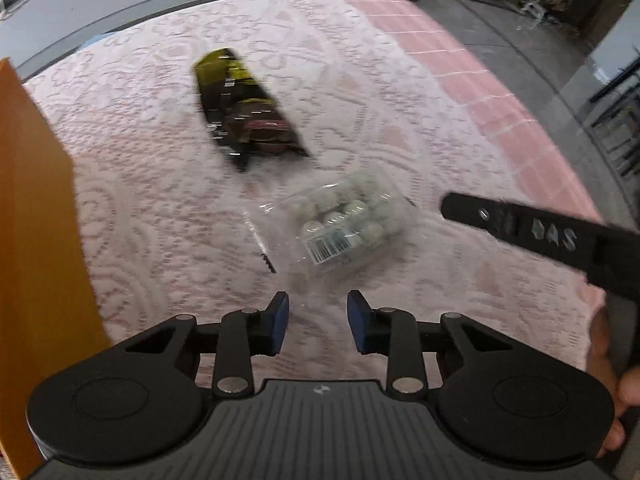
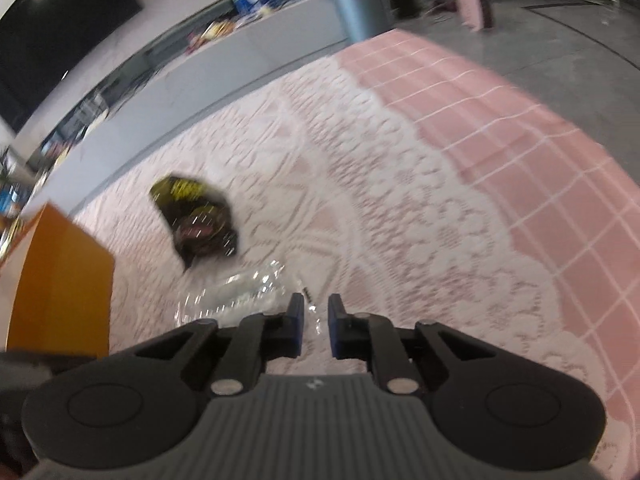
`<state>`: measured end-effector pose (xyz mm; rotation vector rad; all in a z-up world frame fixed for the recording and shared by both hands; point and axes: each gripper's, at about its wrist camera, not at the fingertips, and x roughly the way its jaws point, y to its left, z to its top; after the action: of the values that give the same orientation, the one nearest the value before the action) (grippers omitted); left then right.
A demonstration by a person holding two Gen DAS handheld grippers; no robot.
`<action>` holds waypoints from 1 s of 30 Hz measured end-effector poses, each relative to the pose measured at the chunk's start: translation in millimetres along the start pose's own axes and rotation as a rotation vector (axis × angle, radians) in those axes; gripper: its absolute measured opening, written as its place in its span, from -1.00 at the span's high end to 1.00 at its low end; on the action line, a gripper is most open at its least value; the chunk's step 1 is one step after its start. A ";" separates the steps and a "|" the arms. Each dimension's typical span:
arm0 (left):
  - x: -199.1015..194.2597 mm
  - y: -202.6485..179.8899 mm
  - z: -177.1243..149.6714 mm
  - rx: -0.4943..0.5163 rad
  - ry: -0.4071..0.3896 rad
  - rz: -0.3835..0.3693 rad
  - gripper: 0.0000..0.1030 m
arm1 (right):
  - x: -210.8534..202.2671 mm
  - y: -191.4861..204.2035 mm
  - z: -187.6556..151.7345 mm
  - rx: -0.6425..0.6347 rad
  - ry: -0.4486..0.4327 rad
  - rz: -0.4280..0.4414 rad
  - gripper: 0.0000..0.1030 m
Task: Organize snacks
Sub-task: 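Grasp the clear candy tray with the right tool while the left tool approaches the dark snack bag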
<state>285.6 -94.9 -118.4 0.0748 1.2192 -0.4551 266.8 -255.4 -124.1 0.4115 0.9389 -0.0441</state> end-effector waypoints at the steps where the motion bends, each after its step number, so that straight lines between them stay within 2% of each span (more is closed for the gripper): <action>1: -0.4 -4.2 -1.1 0.013 -0.001 -0.021 0.31 | -3.2 -4.4 0.6 0.023 -0.013 -0.002 0.78; 3: 0.7 -15.5 -3.4 0.045 -0.007 -0.051 0.31 | -8.3 -13.0 1.9 0.073 -0.036 -0.009 0.73; 5: 1.2 -28.3 -6.5 0.086 -0.020 -0.073 0.31 | -10.1 -19.5 2.9 0.111 -0.039 -0.010 0.55; 8: 1.4 -46.0 -6.2 0.125 -0.051 -0.127 0.31 | -10.0 -22.8 3.1 0.135 -0.033 -0.018 0.52; 11: 0.3 -59.6 -3.5 0.160 -0.079 -0.162 0.31 | -14.3 -24.6 3.1 0.143 -0.050 -0.022 0.40; 16: -16.0 -55.8 -4.2 0.174 -0.121 -0.112 0.30 | -20.9 -34.0 2.5 0.192 -0.075 -0.017 0.36; 21: -23.6 -27.8 -2.0 0.132 -0.142 -0.022 0.05 | -17.8 -31.2 2.0 0.186 -0.052 -0.014 0.35; 25: -21.9 -11.4 3.7 0.092 -0.156 0.001 -0.18 | -16.5 -29.4 0.9 0.180 -0.039 0.000 0.35; 30: -1.4 -8.6 9.0 0.061 -0.115 0.008 -0.19 | -13.2 -28.3 0.7 0.178 -0.023 -0.004 0.35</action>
<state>290.0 -104.9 -112.3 0.1036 1.0918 -0.4835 253.4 -283.6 -122.4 0.5732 0.9160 -0.1364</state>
